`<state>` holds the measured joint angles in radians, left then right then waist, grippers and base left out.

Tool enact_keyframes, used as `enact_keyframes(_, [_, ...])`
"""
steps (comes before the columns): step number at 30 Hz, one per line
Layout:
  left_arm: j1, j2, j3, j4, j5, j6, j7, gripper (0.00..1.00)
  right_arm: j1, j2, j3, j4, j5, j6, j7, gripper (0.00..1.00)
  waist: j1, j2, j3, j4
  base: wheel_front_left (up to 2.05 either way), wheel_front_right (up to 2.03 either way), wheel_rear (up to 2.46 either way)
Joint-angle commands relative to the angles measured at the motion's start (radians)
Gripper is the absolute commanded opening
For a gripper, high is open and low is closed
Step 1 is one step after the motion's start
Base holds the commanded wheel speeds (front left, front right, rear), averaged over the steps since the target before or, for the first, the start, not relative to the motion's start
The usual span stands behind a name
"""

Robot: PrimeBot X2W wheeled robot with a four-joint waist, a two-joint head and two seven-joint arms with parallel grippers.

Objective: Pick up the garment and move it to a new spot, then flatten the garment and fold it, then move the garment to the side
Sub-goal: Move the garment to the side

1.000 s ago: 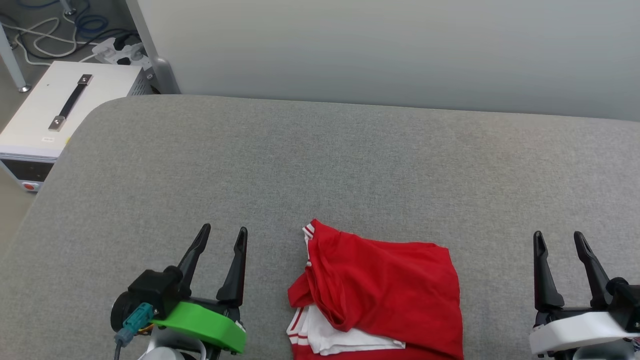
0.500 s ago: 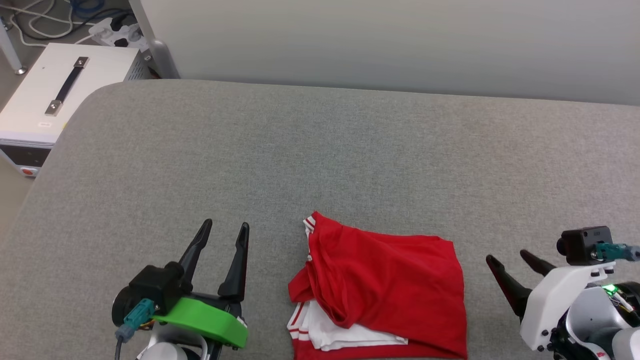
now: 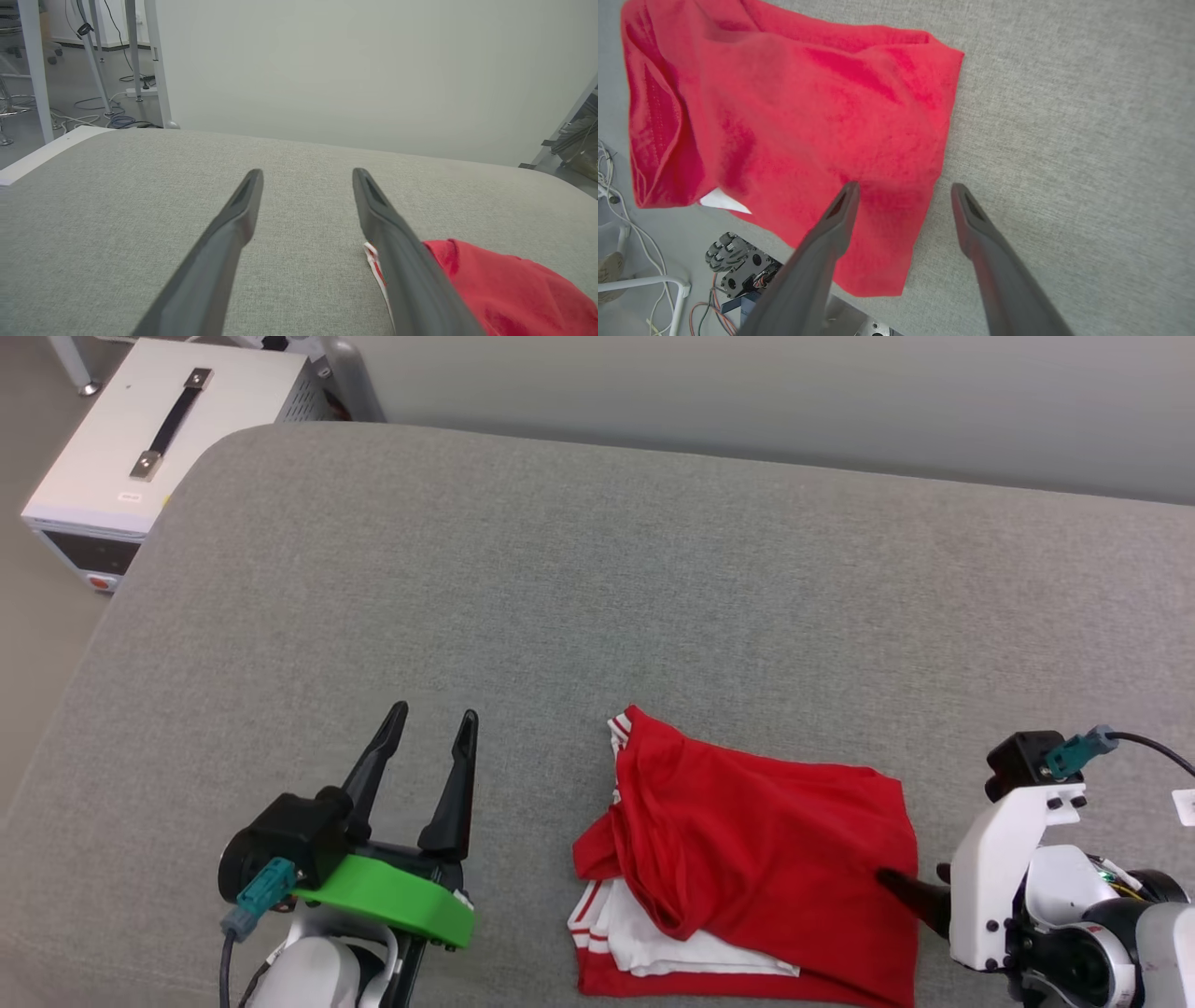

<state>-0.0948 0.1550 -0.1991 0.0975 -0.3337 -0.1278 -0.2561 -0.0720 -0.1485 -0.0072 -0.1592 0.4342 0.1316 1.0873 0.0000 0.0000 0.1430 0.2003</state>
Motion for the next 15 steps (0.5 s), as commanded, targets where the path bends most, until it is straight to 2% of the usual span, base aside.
enact_keyframes(1, [-0.02, -0.006, 0.002, -0.001, 0.004, -0.003, -0.006, 1.0, -0.022, 0.008, -0.002, 0.016, -0.015, -0.001, 0.001, 1.0, 0.0, 0.0, 0.028, 0.032, 0.0, 0.0, 0.0])
enact_keyframes(15, [-0.034, -0.019, 0.009, 0.009, 0.014, -0.003, -0.006, 1.0, -0.03, 0.003, 0.095, 0.196, -0.052, -0.001, -0.041, 1.0, 0.0, 0.0, 0.051, 0.073, 0.0, 0.0, 0.0])
